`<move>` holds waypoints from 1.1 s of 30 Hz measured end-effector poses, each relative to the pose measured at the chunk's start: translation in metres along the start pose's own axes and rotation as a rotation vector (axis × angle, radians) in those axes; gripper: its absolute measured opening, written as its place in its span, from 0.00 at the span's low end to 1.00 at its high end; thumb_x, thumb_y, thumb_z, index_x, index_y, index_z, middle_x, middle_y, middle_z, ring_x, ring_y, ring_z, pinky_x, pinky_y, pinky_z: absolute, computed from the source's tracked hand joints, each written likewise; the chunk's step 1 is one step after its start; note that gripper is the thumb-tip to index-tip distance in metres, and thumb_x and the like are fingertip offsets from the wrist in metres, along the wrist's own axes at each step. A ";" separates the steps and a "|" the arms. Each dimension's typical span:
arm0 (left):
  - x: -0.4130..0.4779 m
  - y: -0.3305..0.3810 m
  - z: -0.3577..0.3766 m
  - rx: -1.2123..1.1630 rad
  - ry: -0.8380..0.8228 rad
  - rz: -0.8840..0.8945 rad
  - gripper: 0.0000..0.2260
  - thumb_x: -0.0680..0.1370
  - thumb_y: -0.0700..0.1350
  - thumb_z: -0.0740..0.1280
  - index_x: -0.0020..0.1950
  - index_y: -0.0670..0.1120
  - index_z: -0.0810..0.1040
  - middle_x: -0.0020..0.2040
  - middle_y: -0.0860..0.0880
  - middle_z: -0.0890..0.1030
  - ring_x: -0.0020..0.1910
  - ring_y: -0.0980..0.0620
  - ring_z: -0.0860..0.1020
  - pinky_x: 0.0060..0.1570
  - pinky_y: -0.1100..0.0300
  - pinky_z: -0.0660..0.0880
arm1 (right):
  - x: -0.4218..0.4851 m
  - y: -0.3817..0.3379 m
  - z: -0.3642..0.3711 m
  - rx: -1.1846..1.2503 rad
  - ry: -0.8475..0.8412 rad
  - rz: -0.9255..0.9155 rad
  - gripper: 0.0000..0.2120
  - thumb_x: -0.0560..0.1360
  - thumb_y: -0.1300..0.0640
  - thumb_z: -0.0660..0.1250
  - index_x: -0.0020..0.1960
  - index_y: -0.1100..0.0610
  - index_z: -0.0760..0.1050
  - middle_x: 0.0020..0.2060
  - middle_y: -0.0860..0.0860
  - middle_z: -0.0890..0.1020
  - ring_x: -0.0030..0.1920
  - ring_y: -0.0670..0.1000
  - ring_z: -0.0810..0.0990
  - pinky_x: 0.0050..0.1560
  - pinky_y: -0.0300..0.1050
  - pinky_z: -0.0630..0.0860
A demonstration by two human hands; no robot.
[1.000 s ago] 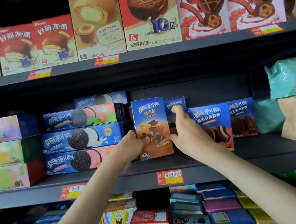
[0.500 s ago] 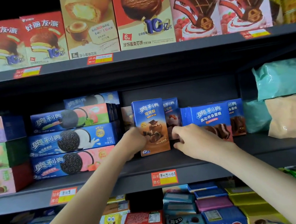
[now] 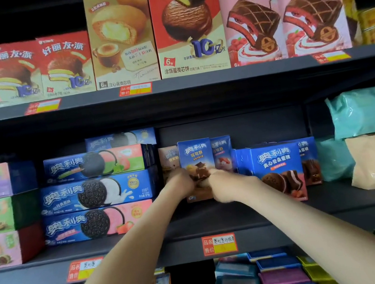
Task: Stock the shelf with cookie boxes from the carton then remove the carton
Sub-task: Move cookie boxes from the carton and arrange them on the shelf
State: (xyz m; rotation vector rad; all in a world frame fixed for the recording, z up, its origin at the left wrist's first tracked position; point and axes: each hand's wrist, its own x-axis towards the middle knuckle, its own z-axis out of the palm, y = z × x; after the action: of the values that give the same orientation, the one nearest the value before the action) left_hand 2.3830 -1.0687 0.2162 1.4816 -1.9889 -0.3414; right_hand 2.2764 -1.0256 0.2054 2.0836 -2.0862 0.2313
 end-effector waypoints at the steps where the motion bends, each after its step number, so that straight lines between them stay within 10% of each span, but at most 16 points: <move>1: 0.002 0.001 0.000 0.067 0.012 0.011 0.14 0.79 0.38 0.59 0.63 0.38 0.75 0.62 0.41 0.77 0.60 0.45 0.76 0.49 0.59 0.72 | 0.004 -0.001 -0.001 -0.032 -0.026 0.004 0.29 0.76 0.68 0.56 0.74 0.49 0.63 0.71 0.51 0.60 0.62 0.59 0.71 0.63 0.56 0.72; 16: 0.037 -0.007 0.014 0.304 0.045 0.084 0.14 0.81 0.40 0.55 0.62 0.40 0.74 0.62 0.42 0.77 0.60 0.46 0.77 0.56 0.58 0.73 | 0.010 -0.009 0.007 -0.099 -0.111 0.115 0.24 0.78 0.63 0.55 0.74 0.56 0.61 0.73 0.57 0.59 0.70 0.65 0.62 0.67 0.64 0.64; 22: 0.041 0.005 0.026 0.076 -0.011 0.131 0.14 0.80 0.42 0.58 0.62 0.38 0.75 0.60 0.40 0.78 0.58 0.43 0.77 0.55 0.56 0.73 | 0.001 -0.014 0.004 -0.069 -0.027 0.158 0.16 0.79 0.58 0.59 0.66 0.61 0.71 0.58 0.57 0.76 0.56 0.57 0.78 0.49 0.47 0.74; 33: 0.035 -0.003 0.016 -0.248 -0.248 0.057 0.09 0.79 0.35 0.57 0.50 0.41 0.76 0.46 0.43 0.78 0.47 0.46 0.78 0.45 0.57 0.77 | -0.002 -0.009 0.001 0.048 0.026 0.201 0.17 0.79 0.60 0.58 0.68 0.60 0.69 0.65 0.56 0.72 0.63 0.57 0.73 0.58 0.49 0.72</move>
State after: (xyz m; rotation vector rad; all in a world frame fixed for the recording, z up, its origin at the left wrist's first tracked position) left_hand 2.3689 -1.1045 0.2136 1.2739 -2.0851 -0.7492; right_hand 2.2856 -1.0237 0.2038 1.8845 -2.2965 0.3379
